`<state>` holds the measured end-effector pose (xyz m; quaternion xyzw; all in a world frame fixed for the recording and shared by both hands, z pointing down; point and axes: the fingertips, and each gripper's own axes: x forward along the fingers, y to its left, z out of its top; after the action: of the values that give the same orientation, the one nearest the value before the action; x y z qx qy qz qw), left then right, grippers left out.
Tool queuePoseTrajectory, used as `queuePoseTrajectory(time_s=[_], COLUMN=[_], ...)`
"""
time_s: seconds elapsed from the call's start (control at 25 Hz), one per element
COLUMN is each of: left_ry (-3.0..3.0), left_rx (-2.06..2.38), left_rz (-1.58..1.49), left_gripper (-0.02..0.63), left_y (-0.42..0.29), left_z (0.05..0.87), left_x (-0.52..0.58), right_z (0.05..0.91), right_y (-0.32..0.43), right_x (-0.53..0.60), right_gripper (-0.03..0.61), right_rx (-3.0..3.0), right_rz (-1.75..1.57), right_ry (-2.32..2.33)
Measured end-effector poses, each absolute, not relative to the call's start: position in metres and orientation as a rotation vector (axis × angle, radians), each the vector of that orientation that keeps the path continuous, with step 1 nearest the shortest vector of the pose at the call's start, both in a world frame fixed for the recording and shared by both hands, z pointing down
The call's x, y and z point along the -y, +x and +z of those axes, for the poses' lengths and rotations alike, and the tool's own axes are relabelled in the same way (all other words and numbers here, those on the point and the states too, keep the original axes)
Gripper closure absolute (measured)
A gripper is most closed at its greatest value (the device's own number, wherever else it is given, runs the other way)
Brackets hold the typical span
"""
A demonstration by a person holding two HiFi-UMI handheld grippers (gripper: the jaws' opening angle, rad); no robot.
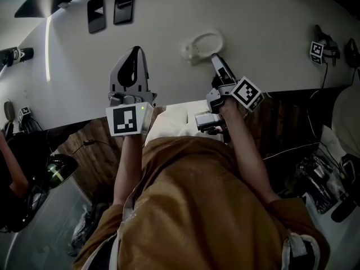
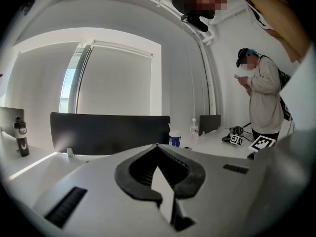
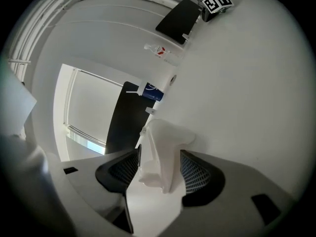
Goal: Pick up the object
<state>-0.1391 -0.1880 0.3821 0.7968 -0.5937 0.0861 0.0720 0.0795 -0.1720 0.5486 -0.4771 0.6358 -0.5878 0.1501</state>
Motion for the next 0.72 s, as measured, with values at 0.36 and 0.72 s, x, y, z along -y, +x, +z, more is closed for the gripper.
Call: queuePoseTrajectory(time_s=[0.36, 0.72], left_ry=[2.381, 2.372], left_rx=[1.772, 1.768], left_rz=[0.263, 0.261], left_gripper=[0.618, 0.618], left_y=[-0.146, -0.155], left_z=[0.39, 0.394], left_x=[0.199, 0.208], right_z=[0.562, 0.57], right_y=[0.076, 0.069], right_x=[0.183, 0.188], right_gripper=[0.332, 0.333], right_rx=[-1.753, -1.666], right_rz=[-1.754, -1.816], right_ry=[-1.367, -1.355])
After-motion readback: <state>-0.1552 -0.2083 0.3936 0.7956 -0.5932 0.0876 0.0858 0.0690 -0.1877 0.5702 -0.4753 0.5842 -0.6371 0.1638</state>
